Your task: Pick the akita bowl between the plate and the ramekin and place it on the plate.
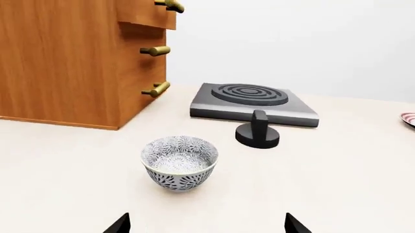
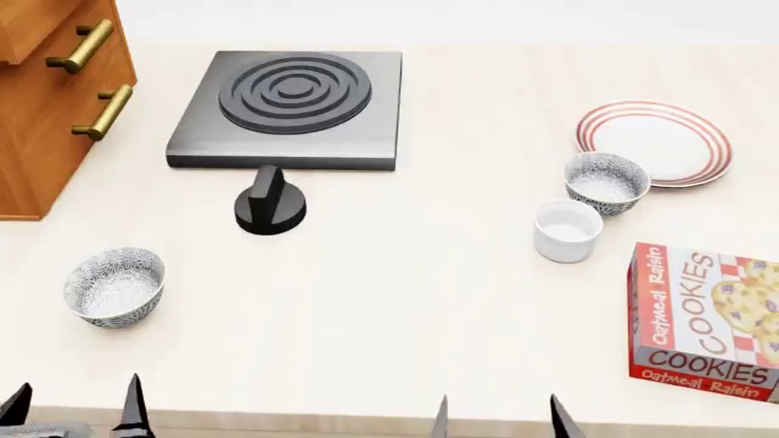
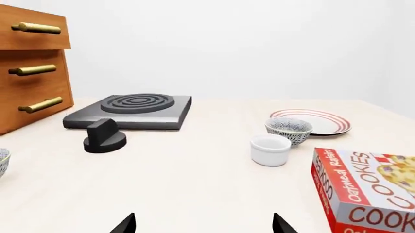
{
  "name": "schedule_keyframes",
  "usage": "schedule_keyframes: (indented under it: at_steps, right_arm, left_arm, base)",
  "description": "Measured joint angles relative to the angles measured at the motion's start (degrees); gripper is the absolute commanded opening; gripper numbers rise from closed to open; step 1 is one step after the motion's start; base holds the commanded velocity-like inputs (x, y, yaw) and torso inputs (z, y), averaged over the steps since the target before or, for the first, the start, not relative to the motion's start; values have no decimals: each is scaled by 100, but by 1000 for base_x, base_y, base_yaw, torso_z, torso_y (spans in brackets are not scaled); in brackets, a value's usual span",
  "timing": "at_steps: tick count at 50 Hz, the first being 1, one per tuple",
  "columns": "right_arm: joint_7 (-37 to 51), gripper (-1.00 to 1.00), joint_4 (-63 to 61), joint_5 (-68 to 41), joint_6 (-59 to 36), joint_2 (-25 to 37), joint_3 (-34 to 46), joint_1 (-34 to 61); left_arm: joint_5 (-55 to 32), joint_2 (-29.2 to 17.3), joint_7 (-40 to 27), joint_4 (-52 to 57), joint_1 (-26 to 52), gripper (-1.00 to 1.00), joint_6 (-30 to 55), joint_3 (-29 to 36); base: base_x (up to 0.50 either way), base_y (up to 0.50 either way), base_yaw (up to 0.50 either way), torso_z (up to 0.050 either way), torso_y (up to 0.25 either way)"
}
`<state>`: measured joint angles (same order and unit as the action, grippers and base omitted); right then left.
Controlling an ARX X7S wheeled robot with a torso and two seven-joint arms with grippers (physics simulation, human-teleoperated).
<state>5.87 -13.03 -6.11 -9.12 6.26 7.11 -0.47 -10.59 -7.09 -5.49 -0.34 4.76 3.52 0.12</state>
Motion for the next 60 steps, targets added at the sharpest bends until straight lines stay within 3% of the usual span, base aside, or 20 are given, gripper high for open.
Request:
schedule_keyframes:
  at_steps: [32, 60]
  right_arm:
    - [382, 100, -1648, -139, -1459, 298, 100, 388]
    - [469, 100, -2133, -393, -1993, 515, -93, 1183]
  left_arm:
    - [-549, -671, -340, -1491, 1028, 100, -187, -1039]
    - [-577, -727, -510, -1785, 1225, 100, -276, -1112]
  base:
    - [0, 0, 0, 0, 0]
    - [0, 0, 0, 0, 0]
